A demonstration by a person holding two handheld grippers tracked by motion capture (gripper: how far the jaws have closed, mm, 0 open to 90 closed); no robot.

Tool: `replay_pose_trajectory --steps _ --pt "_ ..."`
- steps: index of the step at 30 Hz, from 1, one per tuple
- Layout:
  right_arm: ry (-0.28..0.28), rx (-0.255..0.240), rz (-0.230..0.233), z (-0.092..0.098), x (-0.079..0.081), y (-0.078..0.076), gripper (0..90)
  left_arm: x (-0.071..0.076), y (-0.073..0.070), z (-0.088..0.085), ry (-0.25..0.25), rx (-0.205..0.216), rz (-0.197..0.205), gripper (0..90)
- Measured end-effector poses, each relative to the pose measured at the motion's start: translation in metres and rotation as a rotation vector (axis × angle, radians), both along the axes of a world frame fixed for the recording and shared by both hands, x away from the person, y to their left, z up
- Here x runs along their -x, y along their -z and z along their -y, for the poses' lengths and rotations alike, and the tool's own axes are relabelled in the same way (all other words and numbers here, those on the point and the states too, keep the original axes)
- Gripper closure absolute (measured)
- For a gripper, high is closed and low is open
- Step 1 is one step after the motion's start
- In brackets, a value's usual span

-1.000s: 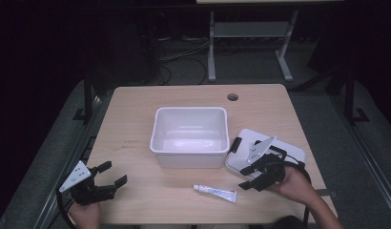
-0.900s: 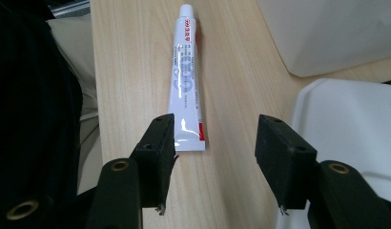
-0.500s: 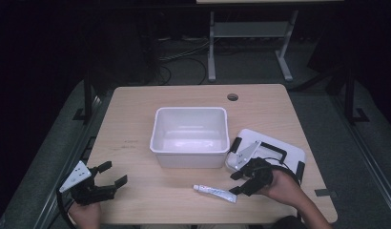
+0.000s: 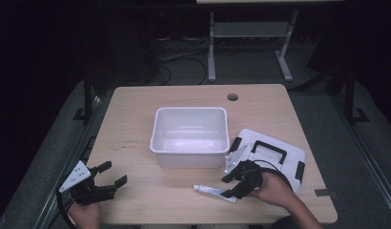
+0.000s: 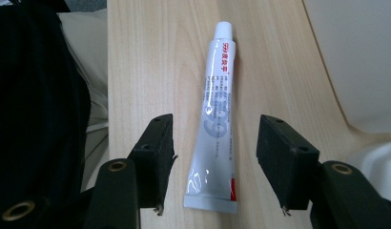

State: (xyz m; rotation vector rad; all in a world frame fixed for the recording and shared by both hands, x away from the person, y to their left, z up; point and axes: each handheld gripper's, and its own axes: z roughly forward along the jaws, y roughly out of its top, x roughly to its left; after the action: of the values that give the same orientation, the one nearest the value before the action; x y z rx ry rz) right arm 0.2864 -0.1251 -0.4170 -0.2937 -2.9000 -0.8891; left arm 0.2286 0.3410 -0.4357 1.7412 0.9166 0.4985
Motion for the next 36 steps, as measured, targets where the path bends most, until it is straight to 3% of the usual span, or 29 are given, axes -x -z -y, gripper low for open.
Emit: replay_pose_trajectory --steps 19,36 --pt "-0.034 0.0 0.01 -0.026 -0.002 0.003 46.8 0.0 0.0 -0.001 -0.003 0.005 -0.001 13.2" --pt "-0.068 0.073 0.036 -0.044 -0.004 0.028 56.5 0.0 0.0 -0.001 0.0 0.008 -0.001 13.1"
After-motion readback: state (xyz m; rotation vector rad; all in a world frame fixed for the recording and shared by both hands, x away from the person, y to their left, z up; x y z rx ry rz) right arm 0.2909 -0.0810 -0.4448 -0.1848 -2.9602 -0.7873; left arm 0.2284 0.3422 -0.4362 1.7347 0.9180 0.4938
